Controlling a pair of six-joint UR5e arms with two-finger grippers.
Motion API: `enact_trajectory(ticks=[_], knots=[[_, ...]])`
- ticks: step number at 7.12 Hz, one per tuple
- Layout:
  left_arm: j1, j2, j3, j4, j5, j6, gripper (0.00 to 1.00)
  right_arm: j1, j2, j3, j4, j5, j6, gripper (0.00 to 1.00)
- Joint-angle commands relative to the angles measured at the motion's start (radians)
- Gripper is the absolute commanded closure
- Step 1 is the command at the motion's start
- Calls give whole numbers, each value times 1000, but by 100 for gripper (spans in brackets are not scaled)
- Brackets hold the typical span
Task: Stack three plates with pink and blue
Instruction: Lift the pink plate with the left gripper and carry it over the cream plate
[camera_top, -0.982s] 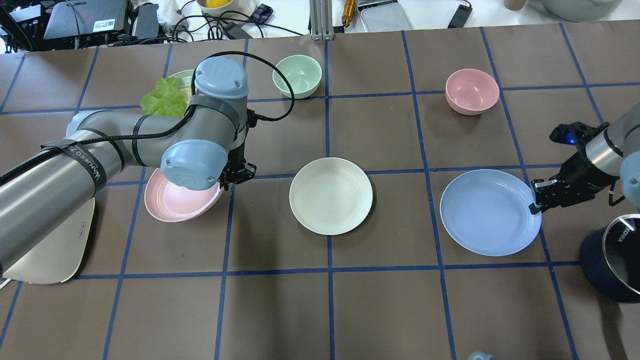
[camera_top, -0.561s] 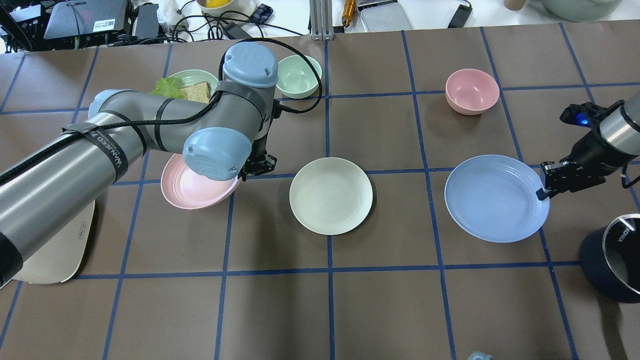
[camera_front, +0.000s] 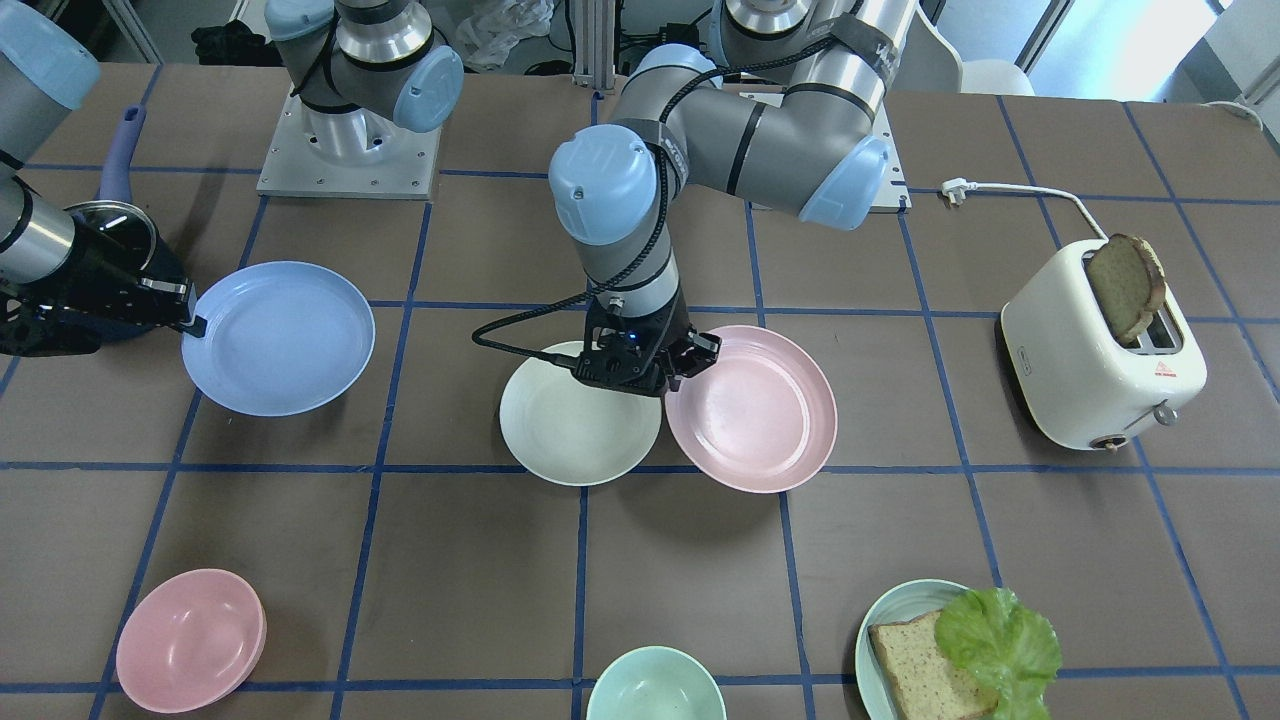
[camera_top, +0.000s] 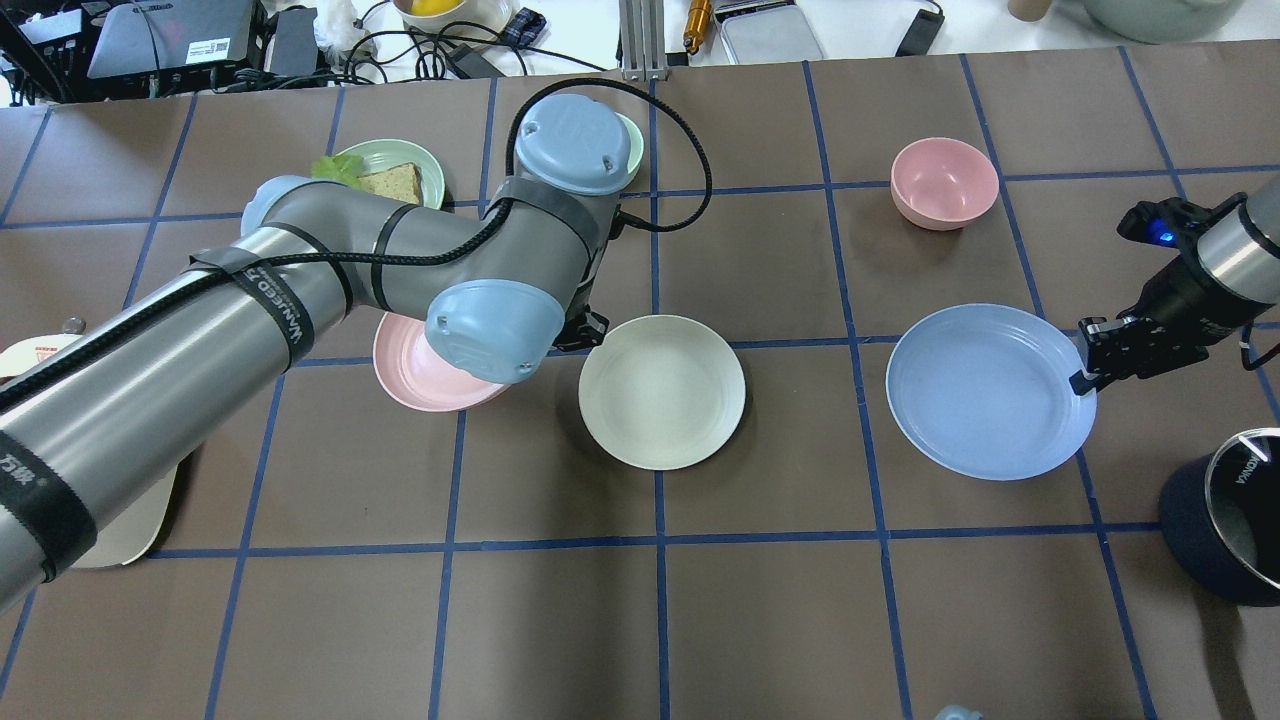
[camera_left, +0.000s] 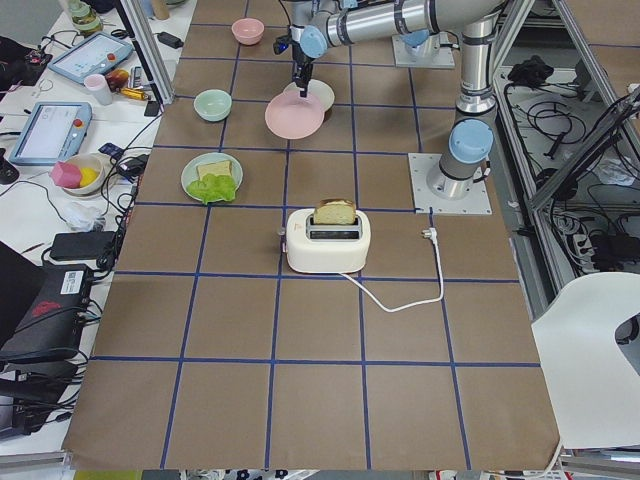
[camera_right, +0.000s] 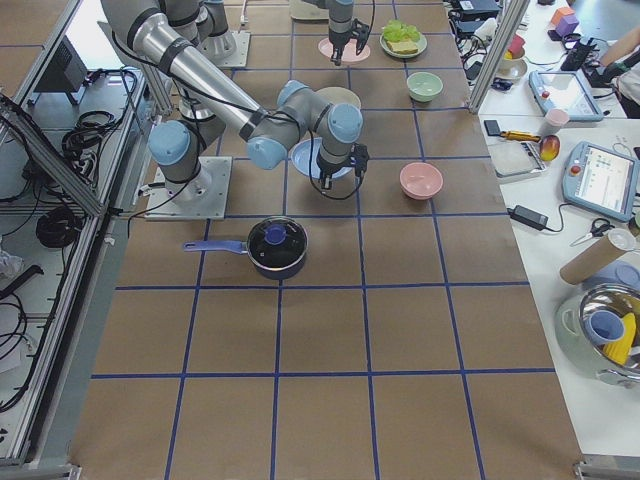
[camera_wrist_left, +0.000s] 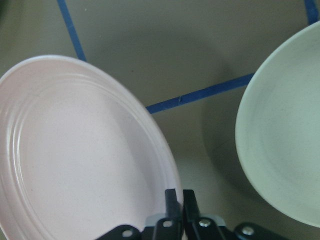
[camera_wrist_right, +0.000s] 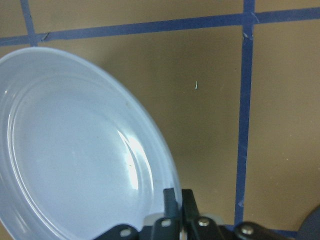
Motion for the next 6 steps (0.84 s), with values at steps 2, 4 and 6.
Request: enact_trajectory(ticks=[2,4,6], knots=[[-119,-91,106,-13,0,-167,100,0,-1,0,2,-2,5,100],[-178,-173,196,-33,0,-264,100,0,-1,0,2,-2,6,100],[-228,-259,301,-107,12,-339,100,2,-1,1,2,-2,6,100]])
